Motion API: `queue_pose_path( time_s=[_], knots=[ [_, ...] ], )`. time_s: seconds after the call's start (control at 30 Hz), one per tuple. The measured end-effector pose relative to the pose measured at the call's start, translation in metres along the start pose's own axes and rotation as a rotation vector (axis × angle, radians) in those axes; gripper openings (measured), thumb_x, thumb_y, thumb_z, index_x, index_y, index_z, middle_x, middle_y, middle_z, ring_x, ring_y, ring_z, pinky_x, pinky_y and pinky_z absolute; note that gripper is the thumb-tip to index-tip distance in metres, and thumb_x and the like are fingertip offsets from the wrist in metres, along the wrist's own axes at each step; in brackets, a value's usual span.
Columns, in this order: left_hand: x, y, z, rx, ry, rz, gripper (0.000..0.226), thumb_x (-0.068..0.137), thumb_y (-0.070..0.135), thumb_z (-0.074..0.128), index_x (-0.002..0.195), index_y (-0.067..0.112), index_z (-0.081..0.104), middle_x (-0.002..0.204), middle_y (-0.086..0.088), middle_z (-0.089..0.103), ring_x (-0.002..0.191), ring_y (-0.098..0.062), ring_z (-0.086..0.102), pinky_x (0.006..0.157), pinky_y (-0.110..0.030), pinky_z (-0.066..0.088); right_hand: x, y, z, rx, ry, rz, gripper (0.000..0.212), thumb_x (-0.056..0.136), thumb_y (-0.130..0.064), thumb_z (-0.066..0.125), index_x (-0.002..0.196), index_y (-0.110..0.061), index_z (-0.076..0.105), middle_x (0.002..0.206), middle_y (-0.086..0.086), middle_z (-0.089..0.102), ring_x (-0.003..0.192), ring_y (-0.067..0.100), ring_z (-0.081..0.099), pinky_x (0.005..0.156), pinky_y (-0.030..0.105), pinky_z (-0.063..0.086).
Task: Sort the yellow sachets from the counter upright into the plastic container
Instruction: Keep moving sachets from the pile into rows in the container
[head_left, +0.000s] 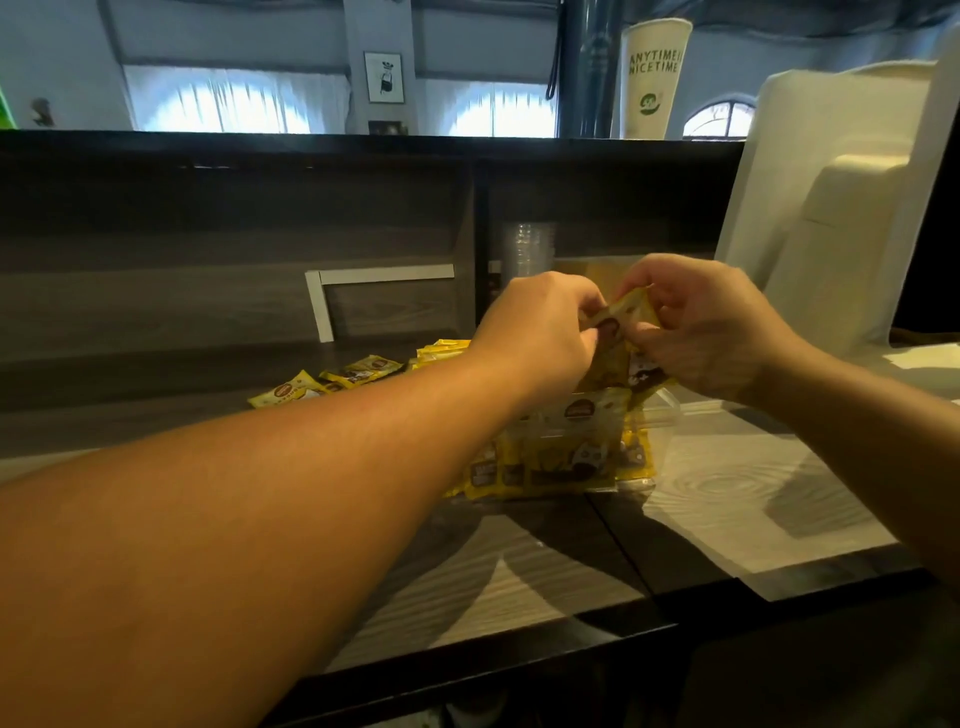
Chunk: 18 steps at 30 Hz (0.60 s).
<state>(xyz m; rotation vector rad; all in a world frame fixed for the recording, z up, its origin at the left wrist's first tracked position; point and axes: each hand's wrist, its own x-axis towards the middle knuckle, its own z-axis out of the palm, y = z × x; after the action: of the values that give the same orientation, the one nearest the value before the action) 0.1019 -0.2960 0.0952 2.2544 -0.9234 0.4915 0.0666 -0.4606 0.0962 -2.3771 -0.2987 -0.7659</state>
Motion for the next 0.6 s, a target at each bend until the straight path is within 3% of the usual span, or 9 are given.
queue_pose_path(
  time_s=[0.2, 0.33, 0.47, 0.6],
  knots=[
    [0.000, -0.010, -0.009, 0.072, -0.058, 0.039, 0.022, 0.097, 0.018, 0.062, 0.116, 0.019, 0.072, 0.097, 0.006, 0.066, 0.092, -0.012, 0.062, 0.079, -0.028, 0.054, -0.002, 0.001, 0.004, 0.004, -0.115, -0.028, 0.036, 0.085, -0.004, 0.069, 0.096, -0.038, 0.061, 0.101, -0.004, 0.062, 0.095, 0.017, 0.065, 0.071, 0.037, 0.061],
    [-0.005, -0.011, -0.001, 0.170, -0.213, 0.016, 0.023, 0.100, 0.027, 0.055, 0.109, 0.017, 0.074, 0.082, 0.008, 0.061, 0.073, -0.009, 0.055, 0.058, -0.020, 0.036, -0.010, 0.009, 0.009, -0.276, -0.155, -0.155, 0.016, 0.089, -0.016, 0.067, 0.098, -0.029, 0.072, 0.097, -0.009, 0.061, 0.091, 0.012, 0.061, 0.071, 0.028, 0.056],
    [-0.010, -0.006, -0.009, 0.013, -0.175, 0.006, 0.037, 0.100, 0.045, 0.049, 0.113, 0.017, 0.071, 0.095, 0.006, 0.067, 0.086, -0.009, 0.059, 0.065, -0.023, 0.043, -0.009, 0.015, 0.013, -0.360, -0.214, -0.020, 0.012, 0.090, -0.021, 0.066, 0.094, -0.018, 0.077, 0.104, -0.011, 0.056, 0.096, 0.012, 0.056, 0.076, 0.023, 0.051],
    [-0.020, -0.013, -0.017, 0.205, -0.360, 0.027, 0.052, 0.093, 0.056, 0.055, 0.135, 0.024, 0.059, 0.121, 0.006, 0.054, 0.109, -0.012, 0.051, 0.080, -0.024, 0.046, -0.007, 0.004, 0.006, 0.012, -0.214, 0.160, 0.019, 0.095, -0.030, 0.057, 0.097, -0.022, 0.074, 0.114, -0.009, 0.058, 0.104, 0.011, 0.055, 0.087, 0.030, 0.049]
  ],
)
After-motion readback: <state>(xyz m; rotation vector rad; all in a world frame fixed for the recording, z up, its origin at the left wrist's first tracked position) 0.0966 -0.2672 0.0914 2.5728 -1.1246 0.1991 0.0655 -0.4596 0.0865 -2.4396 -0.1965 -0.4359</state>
